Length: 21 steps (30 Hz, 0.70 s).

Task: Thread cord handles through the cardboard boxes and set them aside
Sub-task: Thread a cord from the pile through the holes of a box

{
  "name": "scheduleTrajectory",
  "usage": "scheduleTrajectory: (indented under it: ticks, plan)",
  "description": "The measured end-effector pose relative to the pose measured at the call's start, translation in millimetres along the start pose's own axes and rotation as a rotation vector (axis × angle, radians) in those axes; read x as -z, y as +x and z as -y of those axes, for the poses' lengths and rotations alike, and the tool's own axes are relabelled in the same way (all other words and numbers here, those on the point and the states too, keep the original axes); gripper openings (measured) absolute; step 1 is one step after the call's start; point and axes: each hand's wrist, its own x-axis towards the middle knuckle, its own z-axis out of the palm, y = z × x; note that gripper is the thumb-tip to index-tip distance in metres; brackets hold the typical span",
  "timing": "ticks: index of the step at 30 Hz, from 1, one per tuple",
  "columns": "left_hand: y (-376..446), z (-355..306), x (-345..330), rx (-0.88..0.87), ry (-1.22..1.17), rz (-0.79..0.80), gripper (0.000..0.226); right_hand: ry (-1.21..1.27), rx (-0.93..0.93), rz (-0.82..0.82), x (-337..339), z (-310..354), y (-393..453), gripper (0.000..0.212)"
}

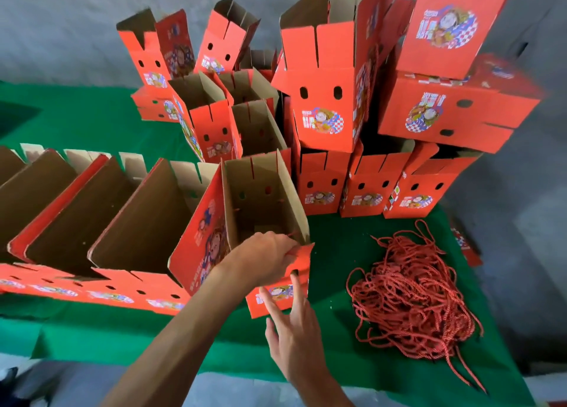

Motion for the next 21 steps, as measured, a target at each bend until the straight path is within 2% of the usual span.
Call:
scheduleTrajectory:
  ticks: [2, 7, 13, 16, 21]
  plan:
    - [5, -12, 15, -0.015, 0.046, -0.013, 0.03, -0.034, -0.023, -0.037, 7, 4, 5, 0.081]
    - [7, -45, 52, -0.044, 0.184, -0.092, 0.026, 0.013, 0.009, -0.165, 34, -4, 26, 0.078]
    - [-6, -75, 108, -0.067, 0.236, -0.258, 0.02, 0.009, 0.133, -0.302, 80, 4, 60, 0.05]
    - [-13, -72, 142, -0.023, 0.329, -0.331, 0.021, -0.017, 0.198, -0.364, 103, 20, 86, 0.062]
    - [-26, -61, 190, 0.021, 0.366, -0.36, 0.025, -0.036, 0.246, -0.407, 131, 46, 118, 0.077]
